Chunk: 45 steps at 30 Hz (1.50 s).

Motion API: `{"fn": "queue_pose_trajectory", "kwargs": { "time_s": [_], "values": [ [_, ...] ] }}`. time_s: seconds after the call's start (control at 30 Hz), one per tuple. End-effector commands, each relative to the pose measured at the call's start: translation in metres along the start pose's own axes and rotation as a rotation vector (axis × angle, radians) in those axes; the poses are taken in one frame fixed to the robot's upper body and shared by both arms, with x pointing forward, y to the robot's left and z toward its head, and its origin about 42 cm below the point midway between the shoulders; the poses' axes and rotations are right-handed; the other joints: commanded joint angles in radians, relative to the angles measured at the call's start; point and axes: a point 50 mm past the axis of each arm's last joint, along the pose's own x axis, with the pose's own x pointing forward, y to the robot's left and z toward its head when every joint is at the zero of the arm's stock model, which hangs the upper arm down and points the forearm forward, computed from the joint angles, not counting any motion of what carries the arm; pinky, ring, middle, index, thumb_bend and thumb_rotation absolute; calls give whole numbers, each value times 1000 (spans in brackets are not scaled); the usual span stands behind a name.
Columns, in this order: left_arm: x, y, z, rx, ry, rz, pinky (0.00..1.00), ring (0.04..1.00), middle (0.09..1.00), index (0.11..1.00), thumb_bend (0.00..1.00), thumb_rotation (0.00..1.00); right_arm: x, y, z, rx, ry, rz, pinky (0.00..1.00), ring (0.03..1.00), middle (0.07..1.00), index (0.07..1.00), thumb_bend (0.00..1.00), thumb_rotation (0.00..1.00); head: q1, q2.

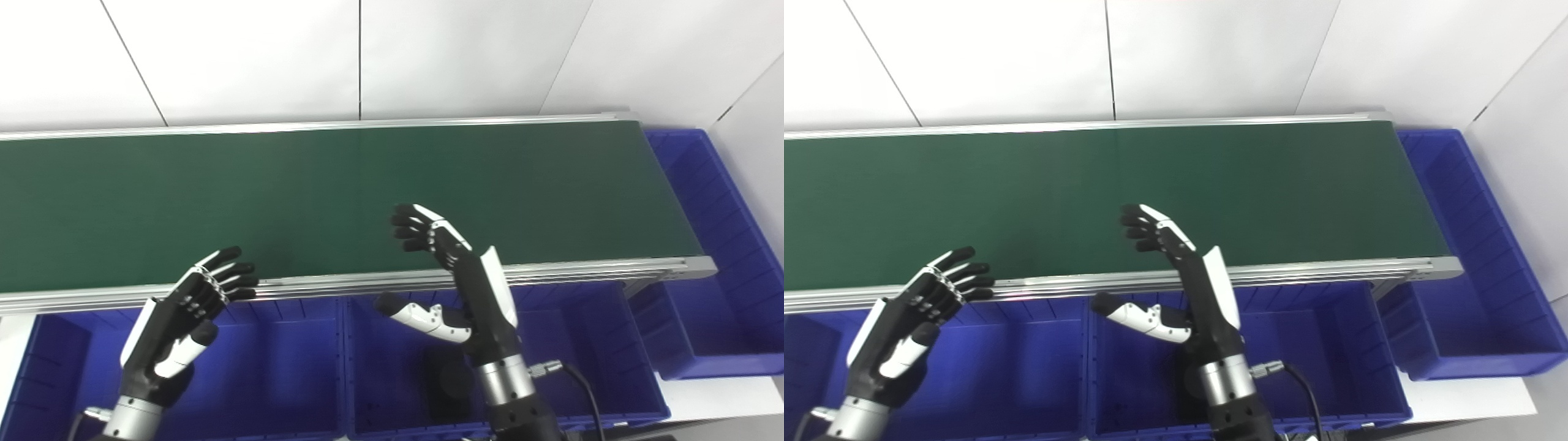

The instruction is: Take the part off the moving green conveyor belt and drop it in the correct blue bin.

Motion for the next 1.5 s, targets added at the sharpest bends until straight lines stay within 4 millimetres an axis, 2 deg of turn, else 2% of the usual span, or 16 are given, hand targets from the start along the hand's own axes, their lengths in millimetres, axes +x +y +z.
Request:
{"fn": "queue_pose_trajectory", "kwargs": {
  "time_s": [0.0,0.23,0.47,0.6,0.83,0.93,1.47],
  "values": [
    [2,-4,12,29,-65,-5,712,737,777,843,913,614,7,5,6,30,-34,14,698,752,788,824,698,564,16,-3],
    [2,-15,6,34,-68,-22,740,762,795,856,894,610,13,8,-13,69,-19,37,673,735,777,812,656,548,90,-26],
    [5,-24,2,36,-71,-9,739,765,803,852,893,608,3,-2,-44,67,27,62,673,739,781,814,609,597,144,-53],
    [7,-28,0,46,-76,-2,743,770,809,854,892,611,-3,-10,-56,75,52,71,677,747,781,822,620,593,169,-70],
    [14,-40,-6,32,-94,-4,769,797,830,869,889,613,-17,-19,-63,84,67,100,720,799,834,870,715,614,194,-88],
    [16,-43,-7,33,-94,-7,769,799,834,871,891,611,-19,-21,-64,90,65,105,738,810,846,878,721,603,198,-90],
    [17,-36,-14,39,-78,-14,784,801,827,873,882,603,-21,-21,-69,109,59,107,789,845,876,894,781,555,185,-104]
  ]
}}
